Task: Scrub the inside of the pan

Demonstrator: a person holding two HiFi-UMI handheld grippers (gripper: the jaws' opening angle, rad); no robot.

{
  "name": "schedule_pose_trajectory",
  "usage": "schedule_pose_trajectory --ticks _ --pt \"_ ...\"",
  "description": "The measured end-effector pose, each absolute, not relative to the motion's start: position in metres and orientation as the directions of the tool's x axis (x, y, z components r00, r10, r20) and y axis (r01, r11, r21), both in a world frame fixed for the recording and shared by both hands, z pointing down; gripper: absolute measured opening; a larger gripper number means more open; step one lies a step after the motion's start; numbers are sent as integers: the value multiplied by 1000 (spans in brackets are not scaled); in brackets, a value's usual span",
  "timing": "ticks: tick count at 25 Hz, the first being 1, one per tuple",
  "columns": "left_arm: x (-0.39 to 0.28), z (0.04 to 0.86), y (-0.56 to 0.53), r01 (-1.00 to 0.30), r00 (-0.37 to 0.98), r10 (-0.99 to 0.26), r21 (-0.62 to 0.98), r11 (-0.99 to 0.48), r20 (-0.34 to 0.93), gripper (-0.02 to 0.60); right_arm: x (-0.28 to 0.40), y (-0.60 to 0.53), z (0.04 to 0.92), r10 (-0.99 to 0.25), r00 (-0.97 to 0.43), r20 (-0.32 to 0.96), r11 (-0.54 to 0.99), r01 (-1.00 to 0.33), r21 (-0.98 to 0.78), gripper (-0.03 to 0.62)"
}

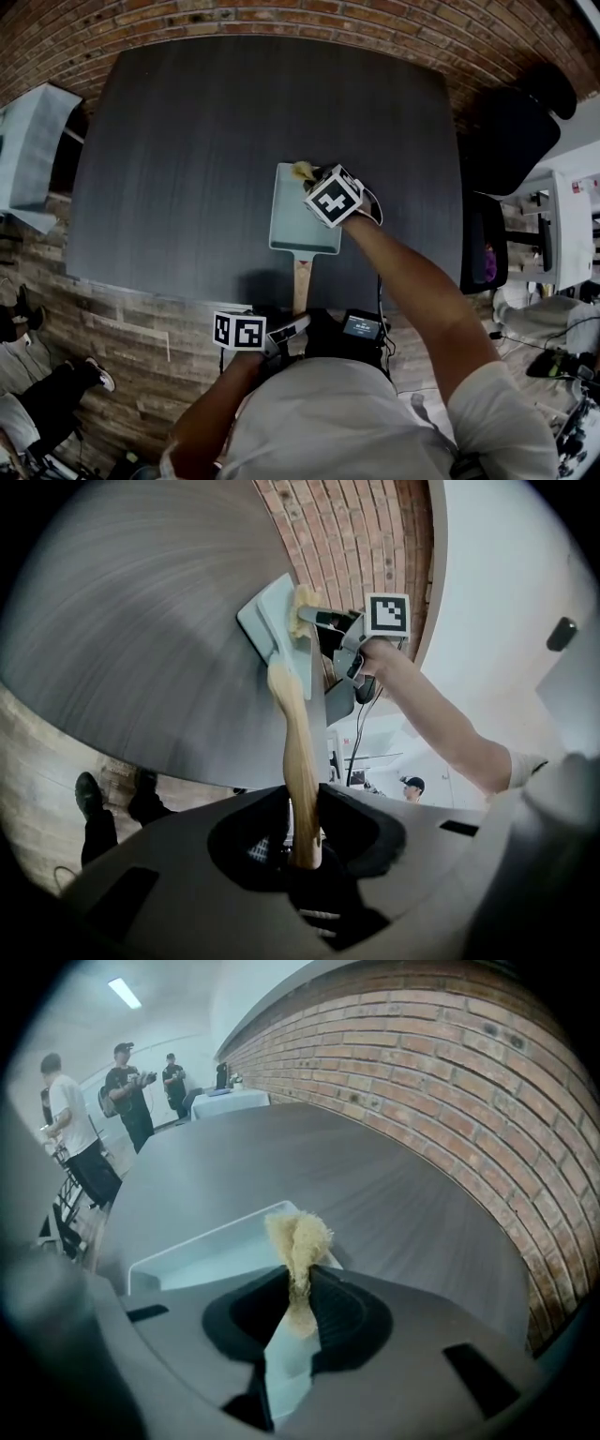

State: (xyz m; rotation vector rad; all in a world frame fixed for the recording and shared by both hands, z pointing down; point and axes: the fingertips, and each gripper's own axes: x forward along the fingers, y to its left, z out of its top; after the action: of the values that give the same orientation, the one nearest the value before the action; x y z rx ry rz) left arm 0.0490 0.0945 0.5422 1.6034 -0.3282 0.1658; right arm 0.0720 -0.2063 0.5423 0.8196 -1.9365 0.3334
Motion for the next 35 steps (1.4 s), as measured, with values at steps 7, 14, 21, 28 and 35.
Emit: schedule_pose_trajectory --ticks 7,14,21,28,35 --pt "51 542 97 -336 942 -20 935 -109 336 98 53 -211 554 -370 -260 892 754 -645 125 75" --pt "52 544 102 -359 915 104 903 -238 391 110 41 -205 557 -342 -257 904 802 -581 139 71" --pt "52 544 104 -355 903 142 890 -287 406 119 35 -185 561 -309 -260 915 852 -503 145 69" --pt "52 544 105 -341 900 166 888 -307 403 123 31 -164 564 -275 -253 927 884 -446 140 69" --pt "53 544 105 -334 898 180 888 -317 402 124 27 -140 567 -237 -236 942 929 -339 149 69"
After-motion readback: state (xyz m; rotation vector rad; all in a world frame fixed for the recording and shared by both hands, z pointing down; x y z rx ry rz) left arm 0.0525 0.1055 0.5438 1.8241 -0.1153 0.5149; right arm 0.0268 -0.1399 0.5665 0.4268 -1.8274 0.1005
